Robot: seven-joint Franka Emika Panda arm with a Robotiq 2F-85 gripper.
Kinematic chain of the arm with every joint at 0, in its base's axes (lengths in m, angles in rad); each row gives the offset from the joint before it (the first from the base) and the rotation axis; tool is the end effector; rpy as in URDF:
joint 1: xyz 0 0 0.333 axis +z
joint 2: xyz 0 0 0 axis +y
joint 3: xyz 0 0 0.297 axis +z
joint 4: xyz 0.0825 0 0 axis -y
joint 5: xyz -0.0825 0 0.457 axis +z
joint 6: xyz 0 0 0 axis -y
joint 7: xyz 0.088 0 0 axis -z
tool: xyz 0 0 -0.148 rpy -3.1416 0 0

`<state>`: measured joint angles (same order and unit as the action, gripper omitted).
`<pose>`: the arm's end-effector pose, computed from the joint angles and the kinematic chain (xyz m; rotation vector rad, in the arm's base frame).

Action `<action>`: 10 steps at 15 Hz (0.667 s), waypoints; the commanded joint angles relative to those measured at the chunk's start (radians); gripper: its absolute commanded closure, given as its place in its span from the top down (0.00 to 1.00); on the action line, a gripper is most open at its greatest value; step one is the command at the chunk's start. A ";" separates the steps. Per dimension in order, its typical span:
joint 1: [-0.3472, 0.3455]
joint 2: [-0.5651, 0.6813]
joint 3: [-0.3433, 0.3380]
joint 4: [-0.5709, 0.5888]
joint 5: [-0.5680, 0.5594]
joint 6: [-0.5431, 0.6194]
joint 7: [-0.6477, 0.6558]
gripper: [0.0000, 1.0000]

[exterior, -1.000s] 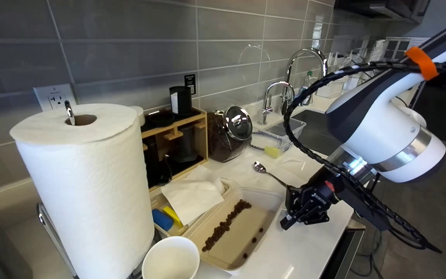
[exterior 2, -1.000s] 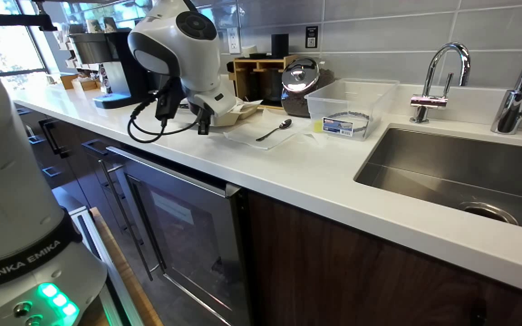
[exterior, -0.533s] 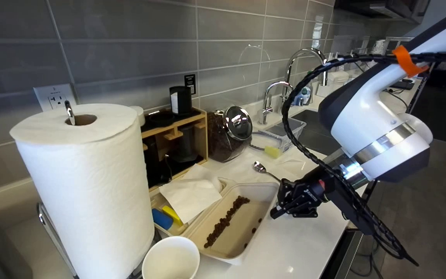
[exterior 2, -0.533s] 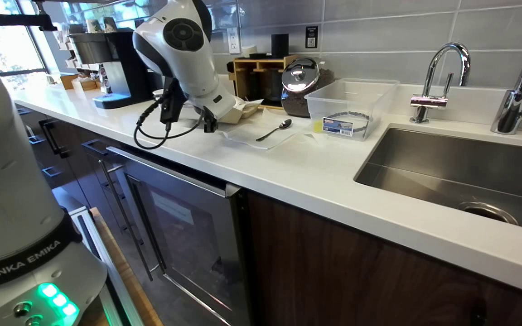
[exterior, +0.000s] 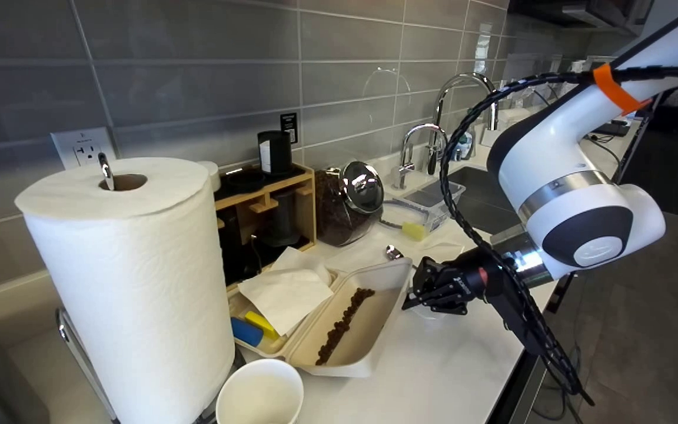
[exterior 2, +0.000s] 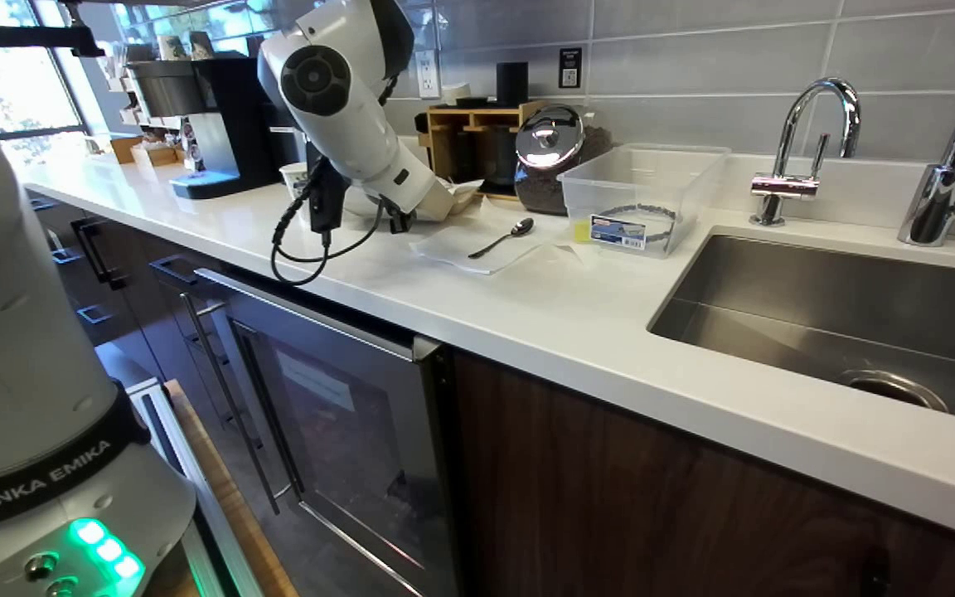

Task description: Close the disposable lunch pack then turn the pack to the right

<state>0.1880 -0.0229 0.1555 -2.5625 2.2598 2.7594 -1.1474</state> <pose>0.4637 0.1435 0.1520 -2.1844 0.7618 -0.5408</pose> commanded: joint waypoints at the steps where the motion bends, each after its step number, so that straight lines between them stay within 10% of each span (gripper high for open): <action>1: -0.015 -0.019 -0.010 0.009 0.112 -0.003 -0.175 0.00; 10: -0.051 -0.046 -0.034 0.059 0.229 -0.122 -0.447 0.00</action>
<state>0.1485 -0.0635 0.1287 -2.5106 2.4412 2.7068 -1.5085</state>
